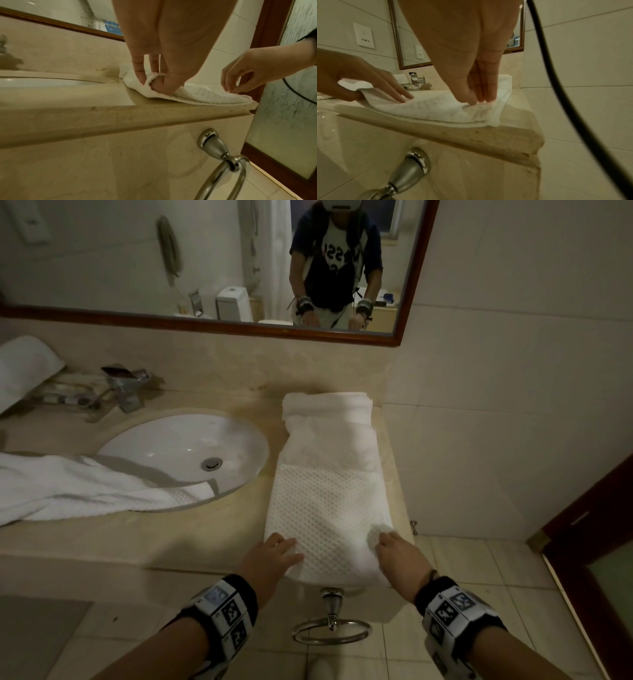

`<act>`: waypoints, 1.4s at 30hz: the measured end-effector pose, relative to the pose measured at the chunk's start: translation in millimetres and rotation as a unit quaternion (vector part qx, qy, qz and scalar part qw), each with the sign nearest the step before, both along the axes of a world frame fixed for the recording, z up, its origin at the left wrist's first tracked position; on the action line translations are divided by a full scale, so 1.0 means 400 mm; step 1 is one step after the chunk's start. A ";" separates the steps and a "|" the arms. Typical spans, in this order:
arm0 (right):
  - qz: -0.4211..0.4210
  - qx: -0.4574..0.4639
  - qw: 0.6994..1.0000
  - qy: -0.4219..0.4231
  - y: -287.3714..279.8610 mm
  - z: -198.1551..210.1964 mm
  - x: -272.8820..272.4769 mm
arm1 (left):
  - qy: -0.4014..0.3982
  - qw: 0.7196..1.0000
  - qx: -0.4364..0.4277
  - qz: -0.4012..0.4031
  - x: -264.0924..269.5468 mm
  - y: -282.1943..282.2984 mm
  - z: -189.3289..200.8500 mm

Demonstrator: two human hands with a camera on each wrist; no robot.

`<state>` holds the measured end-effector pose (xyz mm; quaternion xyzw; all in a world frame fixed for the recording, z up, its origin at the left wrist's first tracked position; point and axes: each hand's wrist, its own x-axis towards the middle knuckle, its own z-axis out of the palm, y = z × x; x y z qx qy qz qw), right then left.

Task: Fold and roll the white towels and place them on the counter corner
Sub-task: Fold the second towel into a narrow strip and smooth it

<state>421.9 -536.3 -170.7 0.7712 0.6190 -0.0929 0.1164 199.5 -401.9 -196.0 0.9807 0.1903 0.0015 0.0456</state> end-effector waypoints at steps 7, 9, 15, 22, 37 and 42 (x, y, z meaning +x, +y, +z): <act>0.031 -0.021 0.998 -0.050 0.021 -0.025 -0.003 | -0.017 1.000 0.009 0.003 -0.001 -0.008 -0.001; 0.037 -0.034 0.997 -0.058 0.022 -0.014 -0.005 | -0.017 1.000 0.007 0.004 -0.002 -0.008 0.004; 0.027 -0.027 0.997 -0.069 -0.001 -0.005 0.010 | -0.012 1.000 0.002 0.003 -0.007 -0.006 -0.003; 0.000 -0.005 0.997 -0.071 0.000 -0.006 0.004 | -0.008 1.000 -0.014 0.003 -0.005 -0.003 -0.008; 0.068 -0.068 0.992 -0.077 0.026 0.001 -0.001 | 0.008 0.999 -0.033 0.002 -0.010 0.005 -0.013; 0.064 -0.075 0.991 -0.094 0.034 -0.001 0.001 | 0.003 1.000 -0.026 0.005 -0.013 -0.007 0.001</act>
